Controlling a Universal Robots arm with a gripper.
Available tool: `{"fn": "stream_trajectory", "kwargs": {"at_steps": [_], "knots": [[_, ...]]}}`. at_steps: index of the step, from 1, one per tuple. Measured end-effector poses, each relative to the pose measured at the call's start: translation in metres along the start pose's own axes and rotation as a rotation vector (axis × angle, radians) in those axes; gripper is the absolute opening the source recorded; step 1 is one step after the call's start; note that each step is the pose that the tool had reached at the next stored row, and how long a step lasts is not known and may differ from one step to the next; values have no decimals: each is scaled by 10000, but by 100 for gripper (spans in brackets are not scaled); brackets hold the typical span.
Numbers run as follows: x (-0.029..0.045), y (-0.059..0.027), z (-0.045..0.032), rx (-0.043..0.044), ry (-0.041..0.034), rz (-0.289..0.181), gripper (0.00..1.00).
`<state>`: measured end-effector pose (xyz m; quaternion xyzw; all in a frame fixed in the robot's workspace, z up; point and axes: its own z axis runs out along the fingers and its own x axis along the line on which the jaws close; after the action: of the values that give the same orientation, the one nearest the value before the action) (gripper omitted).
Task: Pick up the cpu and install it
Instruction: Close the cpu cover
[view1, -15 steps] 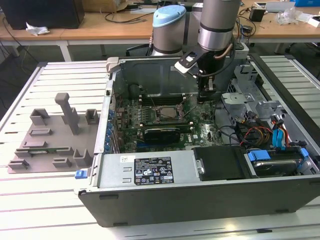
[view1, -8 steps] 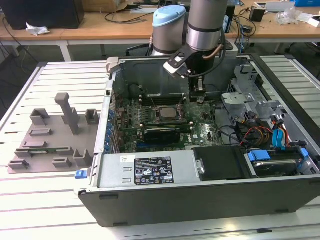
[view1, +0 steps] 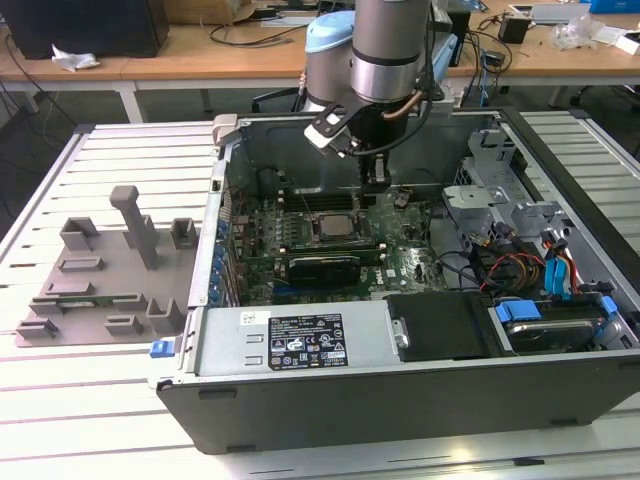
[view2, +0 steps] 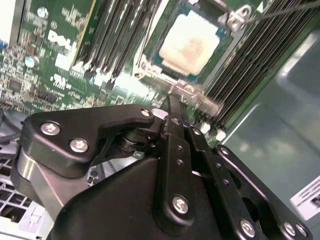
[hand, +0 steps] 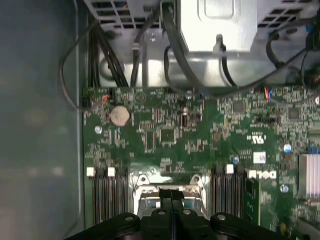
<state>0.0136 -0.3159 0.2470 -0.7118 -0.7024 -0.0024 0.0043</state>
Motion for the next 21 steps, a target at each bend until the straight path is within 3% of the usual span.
{"fn": "stream_trajectory", "kwargs": {"at_steps": [4, 8, 10, 11, 12, 15, 21], "knots": [[-1, -58, 0, 0, 0, 0, 11], [0, -57, 1, 11, 1, -2, 11], [0, -57, 9, 115, -1, -1, 11], [-2, -57, 36, 305, -5, -2, 11], [-5, -57, 52, 367, -8, -3, 11], [-13, -66, 81, 432, -8, -5, 11], [-23, -137, 106, 434, -9, -25, 11]]}}
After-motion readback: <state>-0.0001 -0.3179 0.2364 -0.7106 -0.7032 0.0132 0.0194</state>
